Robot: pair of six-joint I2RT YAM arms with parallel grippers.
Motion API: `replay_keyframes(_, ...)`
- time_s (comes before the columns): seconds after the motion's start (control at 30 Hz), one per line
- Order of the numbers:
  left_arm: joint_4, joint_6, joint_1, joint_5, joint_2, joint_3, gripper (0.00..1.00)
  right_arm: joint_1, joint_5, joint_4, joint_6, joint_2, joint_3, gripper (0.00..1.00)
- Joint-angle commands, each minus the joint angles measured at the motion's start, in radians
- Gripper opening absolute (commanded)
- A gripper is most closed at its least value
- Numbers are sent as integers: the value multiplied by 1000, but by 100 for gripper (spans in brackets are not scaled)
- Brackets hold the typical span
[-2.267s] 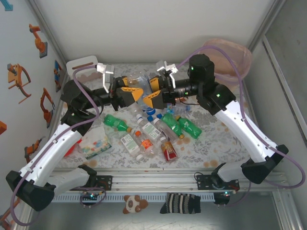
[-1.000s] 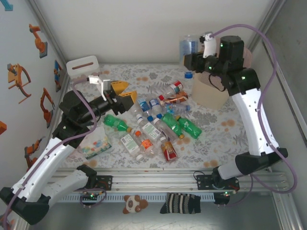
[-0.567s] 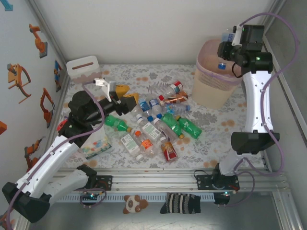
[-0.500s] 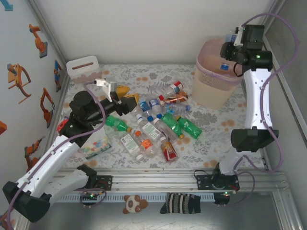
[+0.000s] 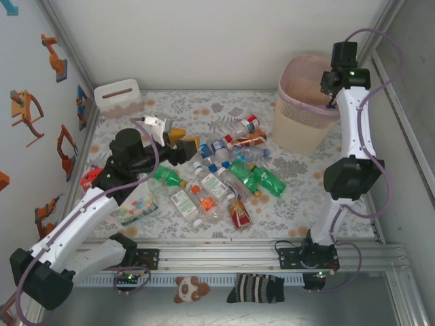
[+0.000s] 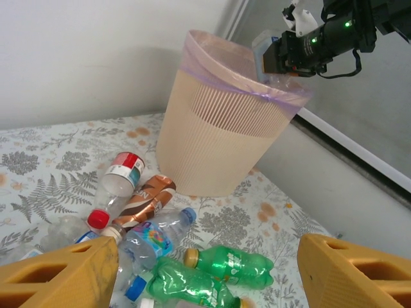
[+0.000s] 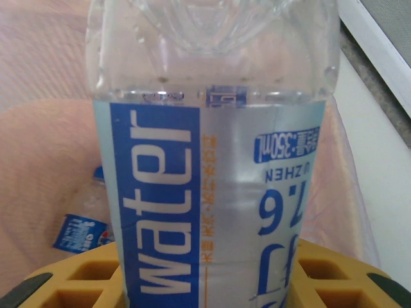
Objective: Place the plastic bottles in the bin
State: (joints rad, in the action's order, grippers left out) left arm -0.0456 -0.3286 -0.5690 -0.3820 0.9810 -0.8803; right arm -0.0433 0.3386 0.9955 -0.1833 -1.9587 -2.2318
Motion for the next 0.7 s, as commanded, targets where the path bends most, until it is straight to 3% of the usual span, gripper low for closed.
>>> replay_keyframes(0.0,6,3,7,-8,12,-1,73,1,68,8,-19,-24,14,30)
replay_keyframes(0.67,43,-7,18,-20,27,-7,71,1,6,23,-78,-268,38,29)
